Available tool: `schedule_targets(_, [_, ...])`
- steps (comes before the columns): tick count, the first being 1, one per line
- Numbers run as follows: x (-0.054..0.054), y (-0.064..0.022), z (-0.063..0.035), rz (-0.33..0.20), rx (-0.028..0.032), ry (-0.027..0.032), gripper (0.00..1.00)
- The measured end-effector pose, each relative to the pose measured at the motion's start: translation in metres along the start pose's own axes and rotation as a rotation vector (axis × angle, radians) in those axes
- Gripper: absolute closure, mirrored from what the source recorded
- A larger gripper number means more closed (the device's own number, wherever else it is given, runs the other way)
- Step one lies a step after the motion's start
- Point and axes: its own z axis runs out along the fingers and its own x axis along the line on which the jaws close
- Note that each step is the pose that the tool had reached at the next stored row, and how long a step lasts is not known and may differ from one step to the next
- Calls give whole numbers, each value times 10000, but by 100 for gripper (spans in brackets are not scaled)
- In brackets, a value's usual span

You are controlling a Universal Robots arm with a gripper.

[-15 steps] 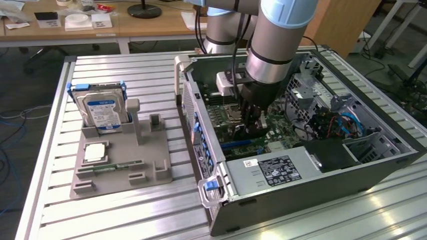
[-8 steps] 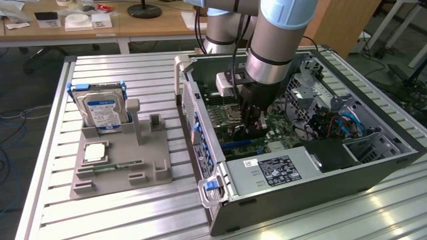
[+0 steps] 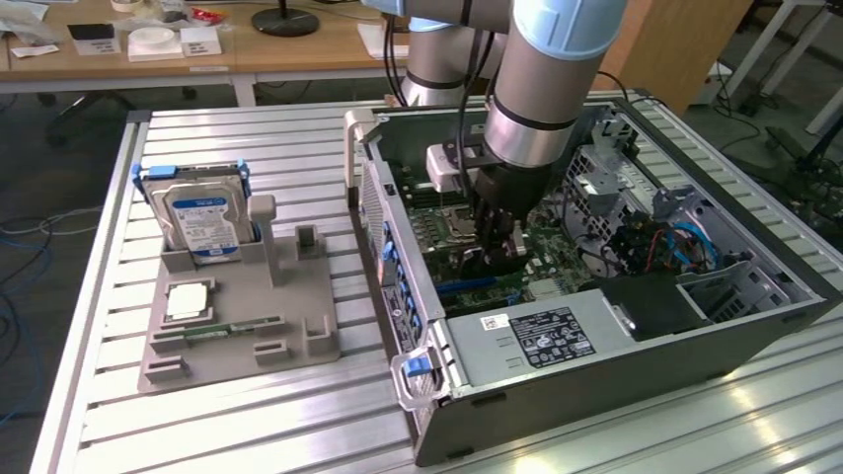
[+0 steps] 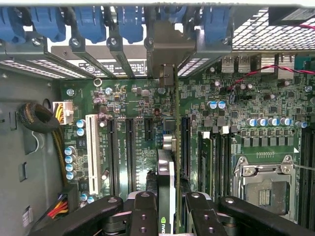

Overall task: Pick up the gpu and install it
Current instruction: 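Insert the gpu into the slot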

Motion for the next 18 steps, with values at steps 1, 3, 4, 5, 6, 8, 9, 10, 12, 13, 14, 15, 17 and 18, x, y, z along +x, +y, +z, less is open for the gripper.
schedule_targets(1, [0,1,1,1,2,23,73])
schedule_targets(3, [1,1,2,0,4,84,73])
schedule_targets(4, [1,1,2,-1,6,115,73])
schedule_targets(5, [1,1,2,-1,7,140,73])
schedule_targets(6, [1,1,1,-2,6,146,73])
schedule_targets(8, [1,1,7,-2,7,145,73])
schedule_targets(9, [0,1,12,-1,8,145,73])
schedule_targets(10, [1,1,16,-1,8,145,73])
schedule_targets(12, [1,1,23,-1,6,147,73])
schedule_targets(13, [1,1,23,-1,5,149,73])
schedule_targets(14, [1,2,30,-1,8,144,73])
schedule_targets(15, [0,7,37,2,8,143,73])
schedule_targets(17, [-1,10,41,-2,6,147,73])
schedule_targets(18, [-2,11,45,-2,7,146,73])
